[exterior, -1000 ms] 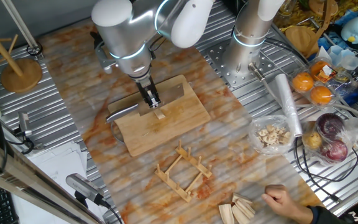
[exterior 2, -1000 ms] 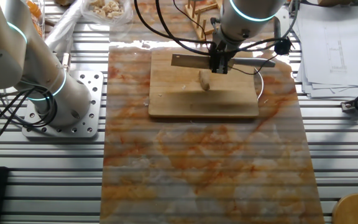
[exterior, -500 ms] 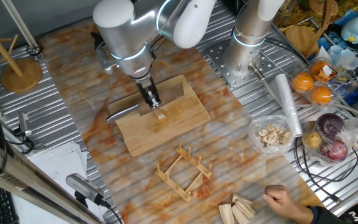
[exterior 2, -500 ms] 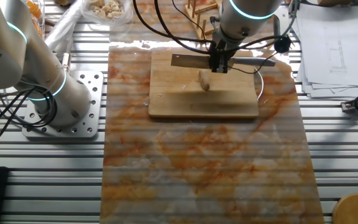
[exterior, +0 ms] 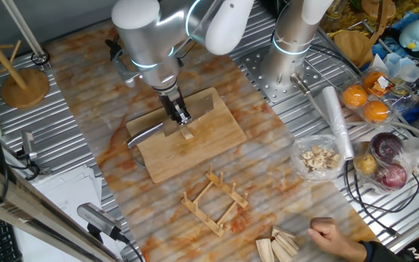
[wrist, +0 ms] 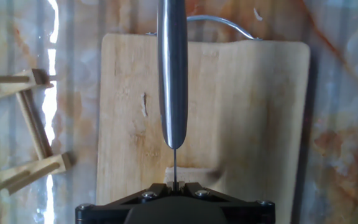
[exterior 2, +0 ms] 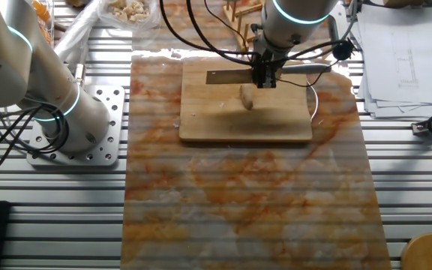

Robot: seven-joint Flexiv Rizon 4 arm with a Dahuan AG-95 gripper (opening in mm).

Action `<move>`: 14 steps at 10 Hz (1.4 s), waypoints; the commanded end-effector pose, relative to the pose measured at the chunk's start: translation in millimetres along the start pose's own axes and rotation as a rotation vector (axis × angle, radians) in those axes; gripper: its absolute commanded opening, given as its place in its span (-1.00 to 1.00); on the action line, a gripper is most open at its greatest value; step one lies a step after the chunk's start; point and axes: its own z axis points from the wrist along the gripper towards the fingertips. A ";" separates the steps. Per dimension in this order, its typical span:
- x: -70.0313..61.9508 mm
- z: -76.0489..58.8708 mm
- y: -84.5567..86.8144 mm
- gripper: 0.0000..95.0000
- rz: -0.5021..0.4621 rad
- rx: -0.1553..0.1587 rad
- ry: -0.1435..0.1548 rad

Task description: Slice the lotus root

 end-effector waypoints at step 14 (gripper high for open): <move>26.6 15.1 9.6 -1.00 0.083 0.077 -0.002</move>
